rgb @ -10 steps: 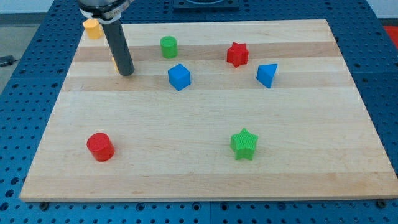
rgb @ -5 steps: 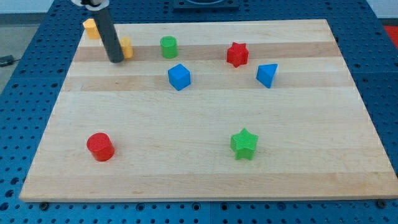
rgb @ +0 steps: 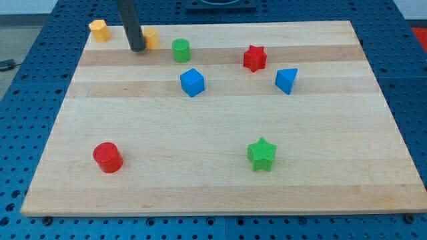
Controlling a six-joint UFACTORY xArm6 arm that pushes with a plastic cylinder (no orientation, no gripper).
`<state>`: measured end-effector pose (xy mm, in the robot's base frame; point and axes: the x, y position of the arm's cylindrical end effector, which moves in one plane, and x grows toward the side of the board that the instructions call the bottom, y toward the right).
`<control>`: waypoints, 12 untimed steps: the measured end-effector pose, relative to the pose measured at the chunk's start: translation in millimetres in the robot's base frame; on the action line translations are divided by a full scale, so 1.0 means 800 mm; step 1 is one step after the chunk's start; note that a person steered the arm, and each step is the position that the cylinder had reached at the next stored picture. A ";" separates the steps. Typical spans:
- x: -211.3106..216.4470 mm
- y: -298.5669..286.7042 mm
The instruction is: Move the heart to the top center of the board
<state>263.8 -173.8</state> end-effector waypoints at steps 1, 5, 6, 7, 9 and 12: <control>-0.017 -0.003; -0.039 0.040; -0.039 0.093; -0.039 0.134; -0.041 0.138; -0.080 0.161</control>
